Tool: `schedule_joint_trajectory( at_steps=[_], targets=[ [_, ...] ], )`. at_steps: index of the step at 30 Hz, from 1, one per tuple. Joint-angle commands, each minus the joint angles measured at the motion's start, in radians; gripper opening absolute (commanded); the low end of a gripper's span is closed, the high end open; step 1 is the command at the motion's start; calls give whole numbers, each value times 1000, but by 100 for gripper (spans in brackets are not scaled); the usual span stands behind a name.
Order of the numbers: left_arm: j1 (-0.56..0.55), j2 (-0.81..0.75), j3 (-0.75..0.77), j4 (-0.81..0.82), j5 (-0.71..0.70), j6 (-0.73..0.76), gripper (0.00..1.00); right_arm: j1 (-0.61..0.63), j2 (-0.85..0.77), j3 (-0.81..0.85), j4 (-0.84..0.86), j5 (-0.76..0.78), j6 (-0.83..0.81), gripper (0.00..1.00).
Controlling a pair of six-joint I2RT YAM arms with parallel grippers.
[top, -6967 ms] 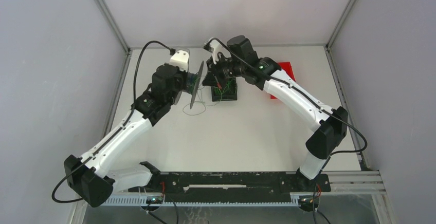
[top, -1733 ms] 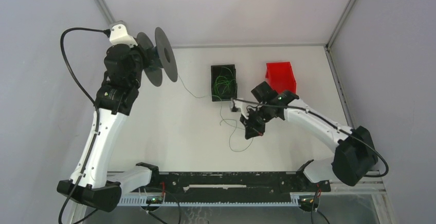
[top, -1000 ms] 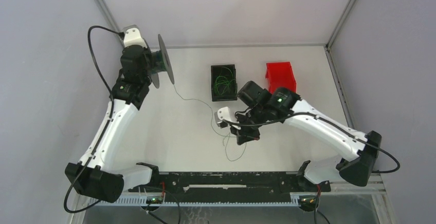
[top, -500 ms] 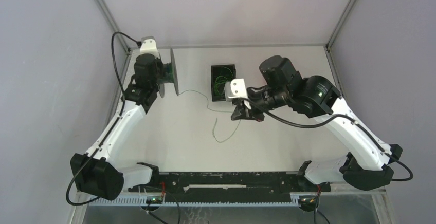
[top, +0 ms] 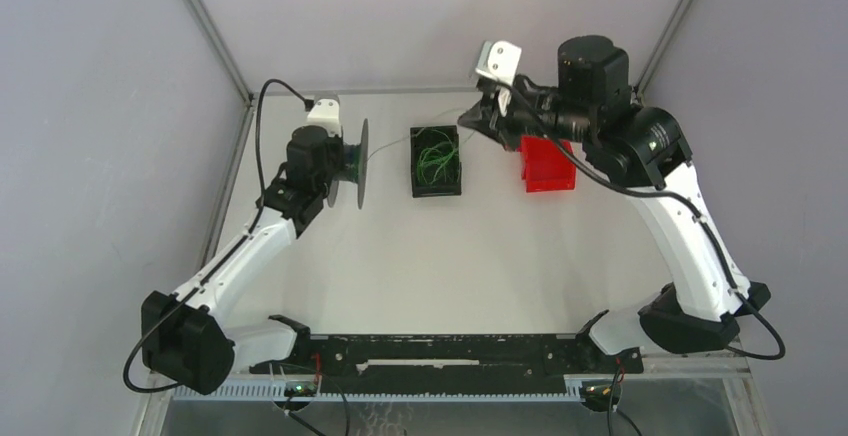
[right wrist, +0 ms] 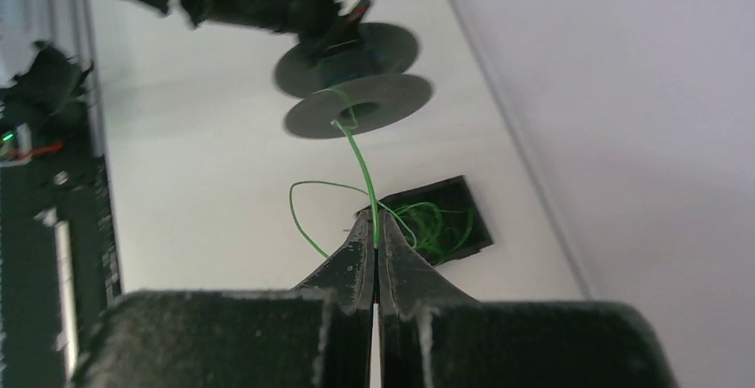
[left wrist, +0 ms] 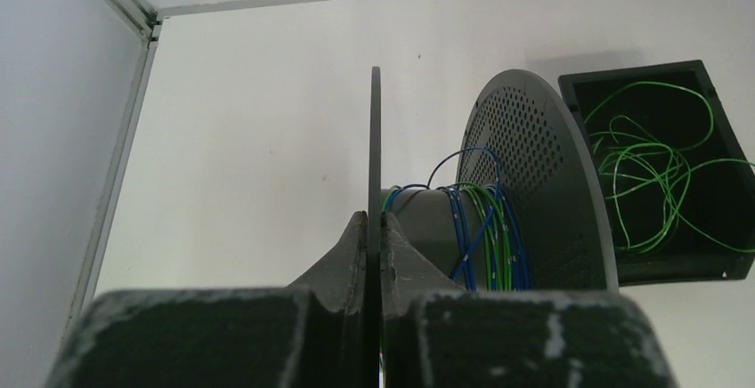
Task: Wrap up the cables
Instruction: Wrap the cable around the cable reel.
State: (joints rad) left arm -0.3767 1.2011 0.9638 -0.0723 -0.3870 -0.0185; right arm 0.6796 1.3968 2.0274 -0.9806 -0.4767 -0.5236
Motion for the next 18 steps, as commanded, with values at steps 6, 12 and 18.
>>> schedule_joint_trajectory(
  at_steps=[6, 12, 18],
  targets=[
    [-52, -88, -46, 136, 20, 56, 0, -95, 119, 219, 130, 82, 86, 0],
    [-82, -112, -72, 125, 76, 81, 0, -143, 212, 340, 159, 97, 116, 0],
    [-95, -135, -79, 101, 152, 62, 0, -183, 302, 406, 201, 140, 119, 0]
  ],
)
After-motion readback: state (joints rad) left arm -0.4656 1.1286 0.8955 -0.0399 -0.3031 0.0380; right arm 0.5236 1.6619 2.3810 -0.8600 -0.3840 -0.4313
